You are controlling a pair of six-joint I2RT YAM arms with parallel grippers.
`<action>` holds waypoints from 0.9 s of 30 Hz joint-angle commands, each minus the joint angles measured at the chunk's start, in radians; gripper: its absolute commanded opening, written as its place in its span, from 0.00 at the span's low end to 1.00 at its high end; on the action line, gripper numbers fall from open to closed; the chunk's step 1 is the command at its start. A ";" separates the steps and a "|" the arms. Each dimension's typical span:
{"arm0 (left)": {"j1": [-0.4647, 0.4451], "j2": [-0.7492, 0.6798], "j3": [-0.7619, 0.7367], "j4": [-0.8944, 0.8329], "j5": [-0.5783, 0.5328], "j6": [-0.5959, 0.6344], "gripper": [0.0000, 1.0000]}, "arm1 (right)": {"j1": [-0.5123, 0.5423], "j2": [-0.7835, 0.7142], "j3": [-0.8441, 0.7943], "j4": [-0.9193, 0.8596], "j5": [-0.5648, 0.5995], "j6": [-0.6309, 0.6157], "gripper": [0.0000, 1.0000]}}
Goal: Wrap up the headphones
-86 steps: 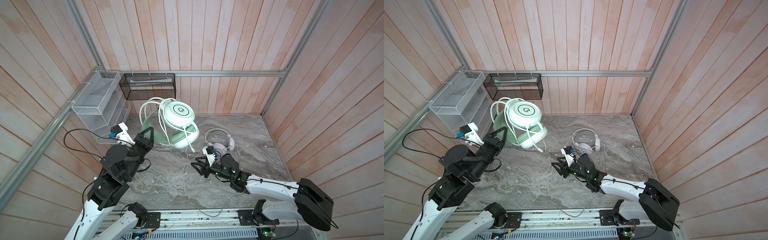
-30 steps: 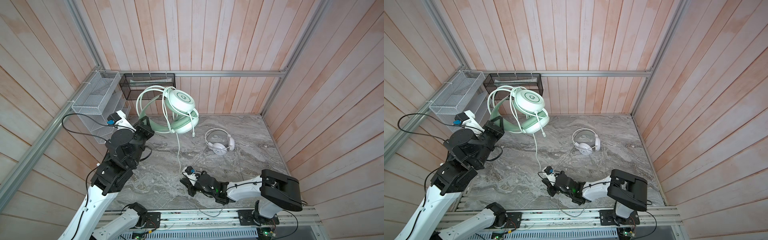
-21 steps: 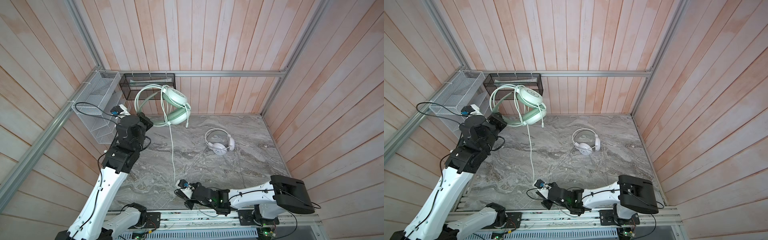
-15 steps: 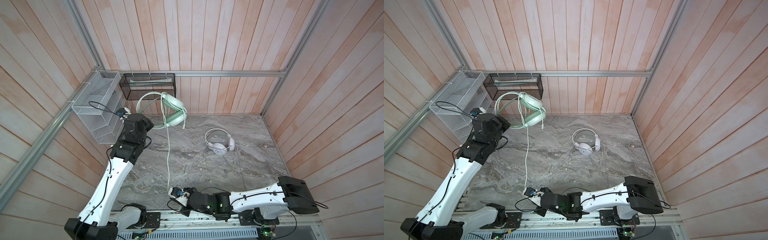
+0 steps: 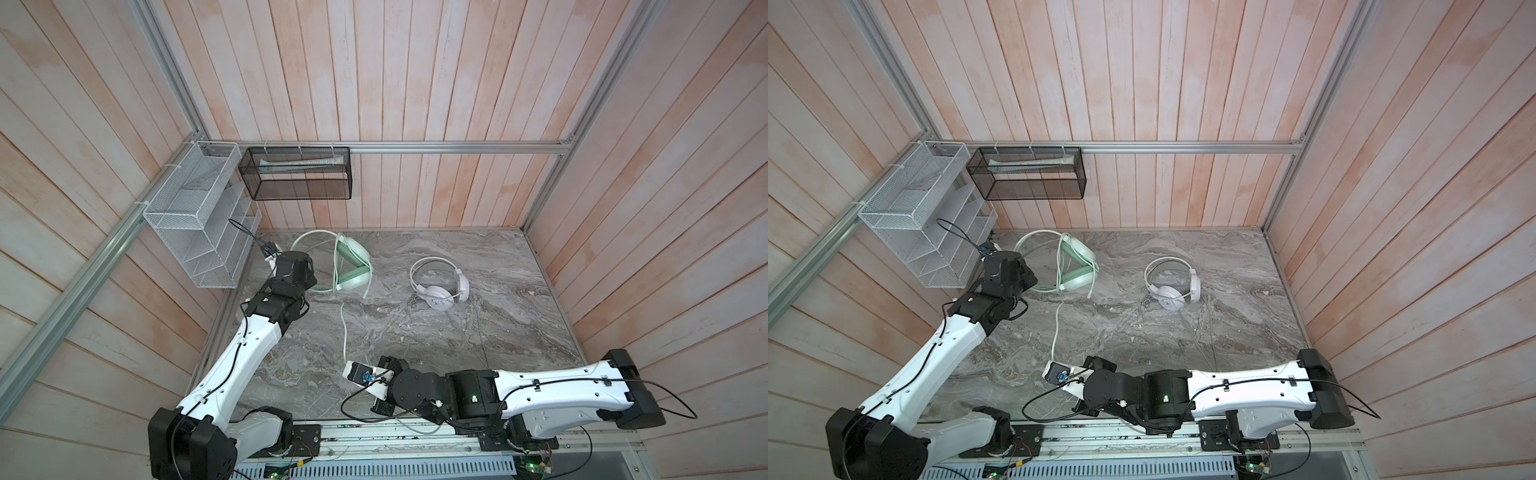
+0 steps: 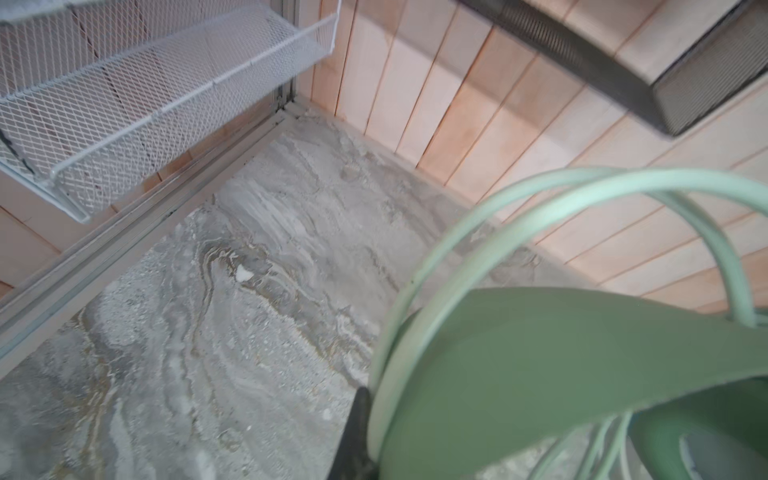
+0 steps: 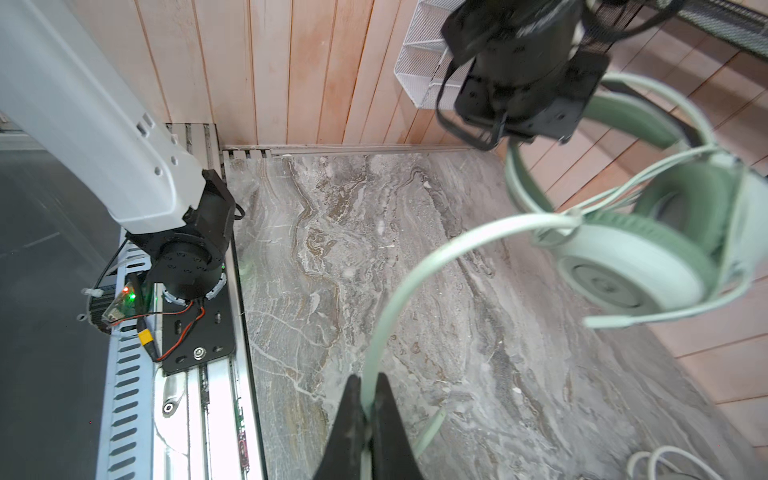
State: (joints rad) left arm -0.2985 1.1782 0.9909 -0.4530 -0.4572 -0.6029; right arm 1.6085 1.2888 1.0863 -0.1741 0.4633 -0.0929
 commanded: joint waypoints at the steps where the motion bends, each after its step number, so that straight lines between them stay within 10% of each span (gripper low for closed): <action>1: -0.080 -0.059 -0.058 0.113 -0.079 0.144 0.00 | -0.002 -0.014 0.081 -0.128 0.043 -0.090 0.00; 12: -0.294 -0.219 -0.252 0.081 -0.208 0.410 0.00 | -0.141 -0.052 0.423 -0.419 0.133 -0.242 0.00; 27: -0.314 -0.687 -0.406 0.028 0.132 0.464 0.00 | -0.540 0.052 0.550 -0.332 -0.008 -0.306 0.00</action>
State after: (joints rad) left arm -0.6102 0.5301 0.6014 -0.4377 -0.4053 -0.1501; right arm 1.1187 1.3247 1.5883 -0.5751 0.4812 -0.3973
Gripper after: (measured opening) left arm 0.079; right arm 0.068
